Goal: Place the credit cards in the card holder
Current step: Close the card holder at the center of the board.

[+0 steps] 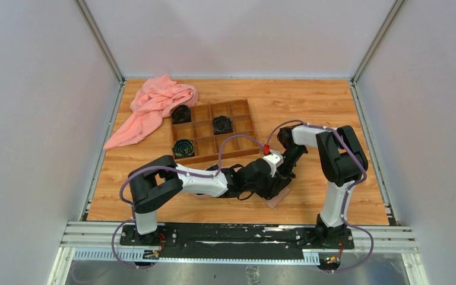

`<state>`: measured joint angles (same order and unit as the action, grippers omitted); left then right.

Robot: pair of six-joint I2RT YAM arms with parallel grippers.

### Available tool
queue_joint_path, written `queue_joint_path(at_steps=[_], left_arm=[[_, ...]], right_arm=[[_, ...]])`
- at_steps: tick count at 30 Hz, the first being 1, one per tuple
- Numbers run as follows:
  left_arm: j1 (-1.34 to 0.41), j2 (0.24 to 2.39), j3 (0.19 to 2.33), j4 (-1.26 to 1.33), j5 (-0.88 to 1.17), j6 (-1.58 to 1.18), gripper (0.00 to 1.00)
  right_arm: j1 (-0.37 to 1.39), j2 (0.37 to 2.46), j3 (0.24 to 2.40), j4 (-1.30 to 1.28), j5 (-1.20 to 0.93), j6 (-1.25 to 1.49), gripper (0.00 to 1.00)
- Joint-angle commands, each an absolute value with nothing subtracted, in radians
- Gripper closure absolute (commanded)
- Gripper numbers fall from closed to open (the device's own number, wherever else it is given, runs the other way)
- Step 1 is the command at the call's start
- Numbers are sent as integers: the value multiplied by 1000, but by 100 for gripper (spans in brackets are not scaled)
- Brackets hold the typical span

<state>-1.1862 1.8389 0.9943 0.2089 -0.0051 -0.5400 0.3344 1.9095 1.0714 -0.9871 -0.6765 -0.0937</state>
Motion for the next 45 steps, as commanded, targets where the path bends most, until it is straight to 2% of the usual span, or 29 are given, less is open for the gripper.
queue_joint_path(at_steps=[1,11,20,25,29,32,33,34,36,38,44,45], left_arm=[[-1191,1875,950,93,3,-555,59],[-1186,1876,939,103,5,-555,58],[-1182,1871,933,110,11,-558,57],[-1180,1868,931,112,15,-557,57],[-1180,1866,928,112,15,-557,57],[-1178,1862,925,114,14,-556,57],[-1178,1862,925,113,15,-555,57],[-1178,1861,925,115,16,-554,57],[-1178,1861,925,115,17,-554,57],[-1178,1859,923,114,18,-552,57],[-1177,1857,923,117,17,-551,57],[-1177,1860,924,117,19,-551,57]], right_arm=[[325,1902,1060,-735,-647,-174,100],[277,1784,1081,-827,-722,-362,100],[156,1744,1144,-954,-801,-573,100],[99,1621,1150,-925,-798,-635,99],[94,1432,1064,-770,-806,-661,97],[90,1320,966,-622,-812,-618,58],[89,1327,950,-618,-857,-620,55],[90,1351,957,-635,-891,-619,57],[94,1420,997,-707,-936,-646,67],[108,1461,1003,-716,-888,-655,67],[139,1545,984,-824,-843,-809,51],[145,1553,980,-831,-827,-823,46]])
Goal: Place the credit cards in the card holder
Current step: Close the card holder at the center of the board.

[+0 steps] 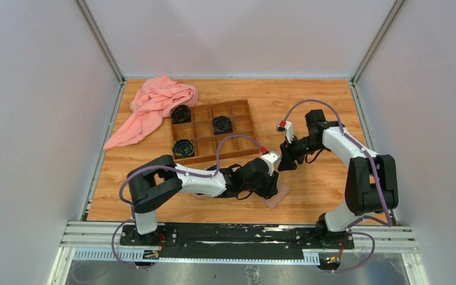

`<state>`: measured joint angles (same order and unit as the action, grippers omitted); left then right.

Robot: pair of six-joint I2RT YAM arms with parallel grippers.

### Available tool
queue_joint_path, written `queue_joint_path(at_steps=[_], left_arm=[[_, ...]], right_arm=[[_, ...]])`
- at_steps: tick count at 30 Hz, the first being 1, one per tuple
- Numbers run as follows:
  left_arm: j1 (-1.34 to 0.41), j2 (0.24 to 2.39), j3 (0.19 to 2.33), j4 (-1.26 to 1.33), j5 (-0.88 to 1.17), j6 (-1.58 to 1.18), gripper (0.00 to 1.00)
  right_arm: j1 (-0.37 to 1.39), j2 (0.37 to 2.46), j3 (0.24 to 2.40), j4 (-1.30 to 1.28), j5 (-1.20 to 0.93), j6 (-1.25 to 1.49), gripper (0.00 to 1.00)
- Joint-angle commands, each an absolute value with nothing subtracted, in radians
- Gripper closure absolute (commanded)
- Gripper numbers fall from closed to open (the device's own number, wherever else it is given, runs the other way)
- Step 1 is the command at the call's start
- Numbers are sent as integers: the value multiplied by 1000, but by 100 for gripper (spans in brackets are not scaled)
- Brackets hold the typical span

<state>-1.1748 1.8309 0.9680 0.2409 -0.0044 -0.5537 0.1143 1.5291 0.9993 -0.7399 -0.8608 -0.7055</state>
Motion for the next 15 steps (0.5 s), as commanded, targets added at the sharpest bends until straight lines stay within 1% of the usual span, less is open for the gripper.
queue_joint_path(at_steps=[1,6,7,8,10,12,15], left_arm=[[-1177,1861,925,118,21,-551,57],[-1177,1861,925,118,20,-551,57],[-1177,1860,925,118,21,-551,57],[-1177,1859,925,118,20,-552,57],[-1177,1860,925,118,20,-552,57],[-1177,1861,924,119,22,-551,57],[-1176,1859,919,124,27,-549,57]], right_arm=[[153,1557,975,-835,-813,-830,42],[231,1599,966,-830,-742,-815,25],[243,1611,970,-830,-731,-810,20],[255,1622,972,-829,-720,-805,12],[275,1643,975,-830,-712,-797,3],[296,1661,979,-831,-690,-793,0],[305,1693,1003,-847,-705,-777,0]])
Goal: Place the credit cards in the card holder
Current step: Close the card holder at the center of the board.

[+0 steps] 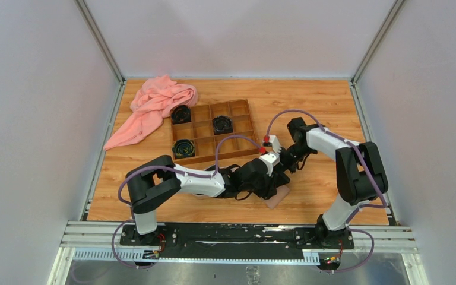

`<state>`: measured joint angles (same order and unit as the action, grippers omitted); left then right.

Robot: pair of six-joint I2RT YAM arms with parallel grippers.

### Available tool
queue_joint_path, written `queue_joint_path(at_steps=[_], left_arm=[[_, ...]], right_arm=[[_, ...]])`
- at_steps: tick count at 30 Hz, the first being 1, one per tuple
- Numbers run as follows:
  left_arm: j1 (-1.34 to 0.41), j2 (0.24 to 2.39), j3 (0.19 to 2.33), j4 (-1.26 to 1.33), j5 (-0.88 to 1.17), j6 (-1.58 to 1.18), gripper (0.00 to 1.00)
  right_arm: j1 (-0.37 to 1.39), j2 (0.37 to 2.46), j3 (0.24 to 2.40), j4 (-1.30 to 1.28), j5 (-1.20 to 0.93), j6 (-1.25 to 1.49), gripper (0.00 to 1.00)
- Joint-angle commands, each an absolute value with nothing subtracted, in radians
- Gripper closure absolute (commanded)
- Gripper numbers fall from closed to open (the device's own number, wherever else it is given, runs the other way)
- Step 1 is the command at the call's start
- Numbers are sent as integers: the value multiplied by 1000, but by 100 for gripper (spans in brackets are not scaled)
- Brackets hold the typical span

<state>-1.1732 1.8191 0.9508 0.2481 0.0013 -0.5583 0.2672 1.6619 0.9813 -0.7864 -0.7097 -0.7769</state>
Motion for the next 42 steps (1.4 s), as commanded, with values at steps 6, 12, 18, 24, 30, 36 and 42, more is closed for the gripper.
queue_joint_path(at_steps=[6,12,18,24,30,36,42], left_arm=[[-1176,1858,913,134,34,-546,57],[-1177,1848,904,144,31,-543,57],[-1177,1837,890,169,32,-544,57],[-1177,1829,873,193,33,-547,57],[-1177,1821,865,198,31,-547,57],[-1177,1822,865,198,30,-548,57],[-1177,1819,861,198,27,-552,57]], right_arm=[[305,1738,1047,-919,-757,-789,0],[311,1777,1047,-935,-730,-802,0],[357,1805,1023,-866,-653,-730,0],[373,1809,995,-796,-560,-667,14],[382,1850,1005,-820,-566,-675,39],[389,1861,1008,-834,-579,-683,39],[368,1825,1026,-826,-568,-654,30]])
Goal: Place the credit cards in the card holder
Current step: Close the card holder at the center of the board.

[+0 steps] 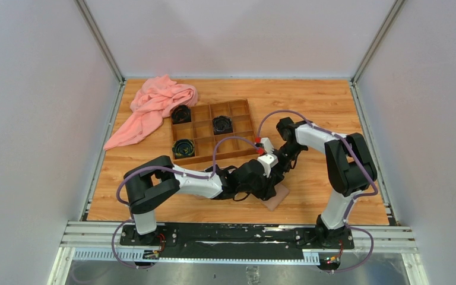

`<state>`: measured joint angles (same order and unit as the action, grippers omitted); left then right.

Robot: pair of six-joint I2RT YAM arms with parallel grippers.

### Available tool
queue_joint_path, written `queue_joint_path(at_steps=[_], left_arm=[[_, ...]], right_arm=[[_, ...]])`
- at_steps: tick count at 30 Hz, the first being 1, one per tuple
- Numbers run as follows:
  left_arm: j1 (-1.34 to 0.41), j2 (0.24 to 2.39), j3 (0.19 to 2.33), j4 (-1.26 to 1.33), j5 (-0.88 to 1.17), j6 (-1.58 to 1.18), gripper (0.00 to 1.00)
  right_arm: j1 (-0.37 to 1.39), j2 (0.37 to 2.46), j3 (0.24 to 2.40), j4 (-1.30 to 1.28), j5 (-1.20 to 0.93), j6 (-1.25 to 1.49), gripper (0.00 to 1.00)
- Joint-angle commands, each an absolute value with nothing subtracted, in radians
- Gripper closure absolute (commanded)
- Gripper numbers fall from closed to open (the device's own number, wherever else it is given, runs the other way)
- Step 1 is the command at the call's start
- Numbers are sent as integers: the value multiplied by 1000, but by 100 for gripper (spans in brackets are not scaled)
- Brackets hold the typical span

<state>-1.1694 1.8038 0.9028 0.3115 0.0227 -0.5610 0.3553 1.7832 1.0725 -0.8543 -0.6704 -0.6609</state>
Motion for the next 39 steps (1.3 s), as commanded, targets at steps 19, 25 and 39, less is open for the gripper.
queue_joint_path(at_steps=[19,25,39], left_arm=[[-1177,1766,868,201,18,-545,55],[-1177,1768,881,202,40,-548,55],[-1170,1791,893,211,72,-568,55]], right_arm=[[234,1632,1025,-886,-767,-749,41],[228,1630,1039,-939,-869,-783,50],[255,1840,1099,-1116,-962,-905,77]])
